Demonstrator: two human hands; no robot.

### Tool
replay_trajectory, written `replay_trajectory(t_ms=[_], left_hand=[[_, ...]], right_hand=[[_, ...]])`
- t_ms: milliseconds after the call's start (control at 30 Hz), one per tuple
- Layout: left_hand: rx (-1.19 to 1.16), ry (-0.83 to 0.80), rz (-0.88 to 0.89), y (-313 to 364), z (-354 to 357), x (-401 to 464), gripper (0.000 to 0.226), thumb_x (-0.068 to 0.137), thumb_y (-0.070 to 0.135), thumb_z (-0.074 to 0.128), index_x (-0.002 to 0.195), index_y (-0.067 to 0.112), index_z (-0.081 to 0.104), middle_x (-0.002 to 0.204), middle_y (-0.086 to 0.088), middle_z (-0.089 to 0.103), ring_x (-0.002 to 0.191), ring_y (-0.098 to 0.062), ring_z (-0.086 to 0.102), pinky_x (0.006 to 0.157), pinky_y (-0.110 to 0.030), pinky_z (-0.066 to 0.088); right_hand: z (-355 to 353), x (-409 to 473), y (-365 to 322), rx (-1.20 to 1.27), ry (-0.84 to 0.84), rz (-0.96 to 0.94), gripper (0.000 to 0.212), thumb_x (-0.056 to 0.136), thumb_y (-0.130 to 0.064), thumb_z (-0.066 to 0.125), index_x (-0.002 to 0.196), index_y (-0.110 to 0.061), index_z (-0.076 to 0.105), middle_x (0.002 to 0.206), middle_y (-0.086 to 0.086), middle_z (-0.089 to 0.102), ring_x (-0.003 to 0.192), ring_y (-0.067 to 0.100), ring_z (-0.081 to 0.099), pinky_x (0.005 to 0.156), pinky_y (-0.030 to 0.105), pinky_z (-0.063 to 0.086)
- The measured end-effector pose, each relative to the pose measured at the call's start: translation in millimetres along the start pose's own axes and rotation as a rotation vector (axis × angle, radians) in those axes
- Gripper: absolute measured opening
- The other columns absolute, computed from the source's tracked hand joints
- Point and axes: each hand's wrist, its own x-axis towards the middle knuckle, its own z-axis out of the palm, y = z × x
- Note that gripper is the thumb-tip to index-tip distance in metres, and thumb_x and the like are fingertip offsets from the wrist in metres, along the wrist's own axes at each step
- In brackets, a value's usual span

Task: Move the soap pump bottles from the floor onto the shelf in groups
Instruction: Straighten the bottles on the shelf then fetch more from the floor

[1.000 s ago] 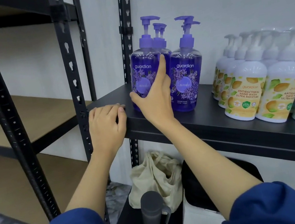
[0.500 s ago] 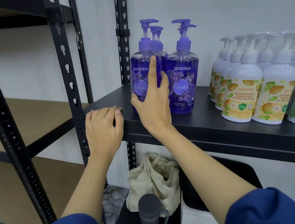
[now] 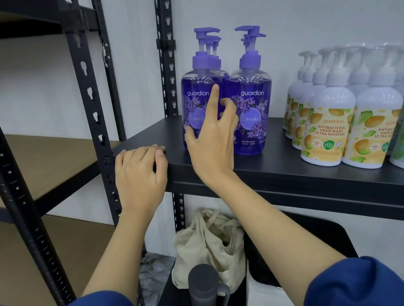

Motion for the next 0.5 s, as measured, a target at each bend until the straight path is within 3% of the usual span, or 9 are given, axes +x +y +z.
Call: replay_trajectory(t_ms=[500], left_hand=[[0.011, -0.024, -0.013, -0.7, 0.6, -0.7, 0.046, 0.097, 0.027, 0.029, 0.096, 0.012, 0.073, 0.098, -0.002, 0.072, 0.094, -0.023, 0.063, 0.1, -0.043, 0.034]], right_hand=[[2.3, 1.8, -0.8, -0.024, -0.002, 0.036, 0.077, 0.092, -0.019, 0.059, 0.15, -0.007, 0.011, 0.148, 0.015, 0.025, 0.131, 0.025, 0.031, 0.102, 0.033, 0.039]])
